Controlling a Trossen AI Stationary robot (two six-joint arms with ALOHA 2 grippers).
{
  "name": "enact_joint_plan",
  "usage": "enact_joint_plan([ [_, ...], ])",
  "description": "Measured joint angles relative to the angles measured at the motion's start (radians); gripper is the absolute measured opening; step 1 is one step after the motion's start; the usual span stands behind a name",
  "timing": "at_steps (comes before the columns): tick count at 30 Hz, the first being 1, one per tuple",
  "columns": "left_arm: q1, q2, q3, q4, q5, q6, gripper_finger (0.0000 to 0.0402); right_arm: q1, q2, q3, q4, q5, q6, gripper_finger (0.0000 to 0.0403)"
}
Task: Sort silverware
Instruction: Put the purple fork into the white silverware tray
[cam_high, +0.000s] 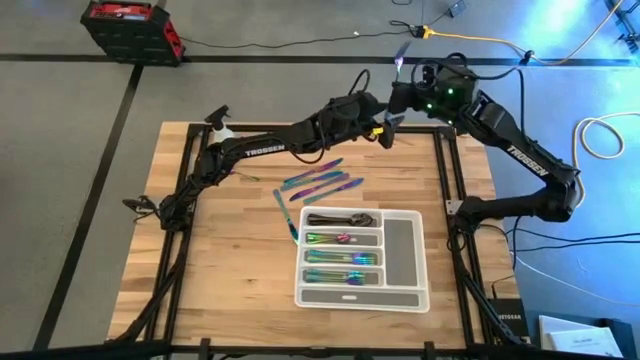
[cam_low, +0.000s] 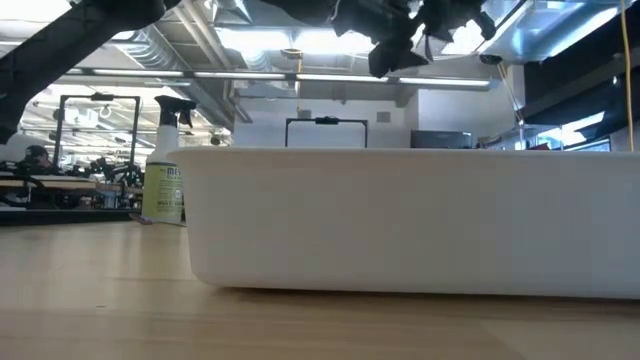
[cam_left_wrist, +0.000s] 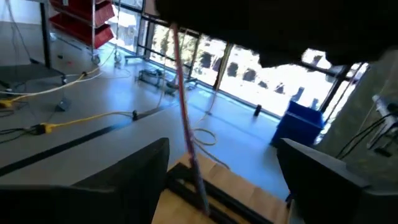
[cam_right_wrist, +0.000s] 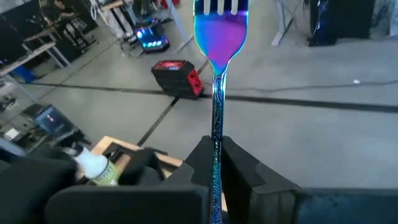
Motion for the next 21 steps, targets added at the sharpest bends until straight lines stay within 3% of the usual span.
enact_joint_plan([
  [5,0.0,0.003,0.0,-0.044,-0.093,0.062,0.0286,0.019,0.001,0.0,-0.013,0.032,-0.004,0.0],
  [18,0.0,0.003,0.0,-0.056,-0.061,0.044,0.0271,0.019,-0.001,0.001,-0.057,0.032,-0.031,0.0],
  [21,0.001,0.003,0.0,-0.059,-0.061,0.055,0.0235,0.019,-0.001,0.001,-0.055,0.026,-0.03,0.0],
])
